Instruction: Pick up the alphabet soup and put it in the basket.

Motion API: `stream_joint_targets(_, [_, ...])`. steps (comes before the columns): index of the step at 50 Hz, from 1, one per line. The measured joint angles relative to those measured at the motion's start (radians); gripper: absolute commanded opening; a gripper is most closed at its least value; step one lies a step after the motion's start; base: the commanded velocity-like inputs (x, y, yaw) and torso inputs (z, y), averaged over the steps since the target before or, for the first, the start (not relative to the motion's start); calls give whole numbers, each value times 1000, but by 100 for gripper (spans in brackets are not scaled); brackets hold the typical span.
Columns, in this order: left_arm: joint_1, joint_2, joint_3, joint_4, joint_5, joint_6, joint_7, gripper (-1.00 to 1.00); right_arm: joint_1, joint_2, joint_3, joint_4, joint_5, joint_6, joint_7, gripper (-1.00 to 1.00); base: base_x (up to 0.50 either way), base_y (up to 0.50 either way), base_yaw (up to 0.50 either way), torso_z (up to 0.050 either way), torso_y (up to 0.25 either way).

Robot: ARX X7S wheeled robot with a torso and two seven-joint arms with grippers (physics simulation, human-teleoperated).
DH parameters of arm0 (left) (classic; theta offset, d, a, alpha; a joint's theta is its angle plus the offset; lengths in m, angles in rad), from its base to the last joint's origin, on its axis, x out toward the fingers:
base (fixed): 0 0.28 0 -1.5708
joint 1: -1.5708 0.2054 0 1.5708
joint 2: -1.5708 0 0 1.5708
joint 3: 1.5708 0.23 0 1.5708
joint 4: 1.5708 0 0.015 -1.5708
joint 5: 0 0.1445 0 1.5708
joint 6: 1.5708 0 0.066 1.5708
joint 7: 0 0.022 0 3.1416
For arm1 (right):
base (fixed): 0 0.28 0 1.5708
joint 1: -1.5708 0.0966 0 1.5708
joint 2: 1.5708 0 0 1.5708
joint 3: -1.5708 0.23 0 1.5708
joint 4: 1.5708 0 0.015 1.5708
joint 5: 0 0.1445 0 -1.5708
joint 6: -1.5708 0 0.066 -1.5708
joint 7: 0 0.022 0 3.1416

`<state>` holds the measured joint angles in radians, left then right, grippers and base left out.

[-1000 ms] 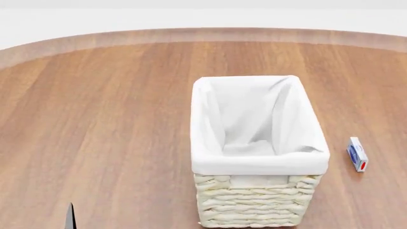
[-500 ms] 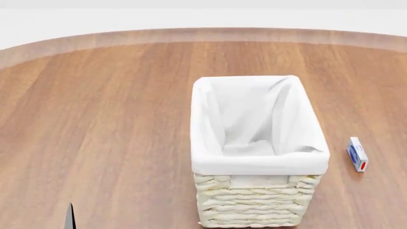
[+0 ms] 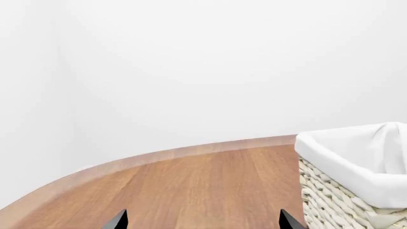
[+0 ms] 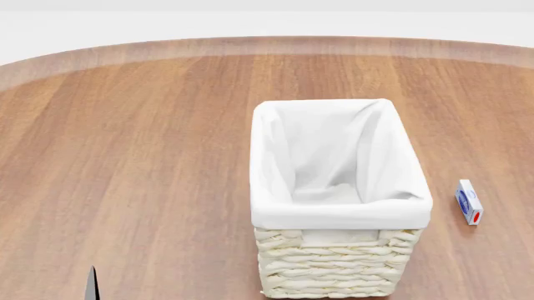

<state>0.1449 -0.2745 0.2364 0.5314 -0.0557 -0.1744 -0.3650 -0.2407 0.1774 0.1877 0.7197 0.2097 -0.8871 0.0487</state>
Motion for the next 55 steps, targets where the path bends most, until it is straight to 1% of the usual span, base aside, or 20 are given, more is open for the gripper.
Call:
stream_joint_targets(11, [-2, -6, 4, 0, -4, -1, -6, 100, 56, -2, 1, 112, -2, -42, -8, 100, 0, 0, 0, 0, 0])
stream_joint_targets(22, [-3, -11, 8, -3, -9, 2, -13, 100, 89, -4, 1, 157, -3, -57, -11, 100, 0, 0, 0, 0, 0])
stream_joint_targets(23, [-3, -11, 8, -3, -9, 2, -13, 100, 91, -4, 1, 159, -3, -57, -11, -100, 0, 0, 0, 0, 0])
stream_joint_targets(32, [-4, -15, 10, -5, -12, 4, -18, 100, 94, -4, -2, 163, 24, -60, -22, -100, 0, 0, 0, 0, 0])
stream_joint_targets(38, [-4, -18, 11, -6, -15, 5, -22, 100, 61, -6, -15, 71, 36, -10, -18, -100, 0, 0, 0, 0, 0])
stream_joint_targets(47, [-4, -22, 11, -10, -23, 9, -24, 100, -57, 19, -32, -323, 53, 176, 30, -100, 0, 0, 0, 0, 0])
stream_joint_targets(55, [-2, -24, 14, -10, -30, 12, -26, 100, -126, 70, -47, -694, 79, 391, 81, -100, 0, 0, 0, 0, 1])
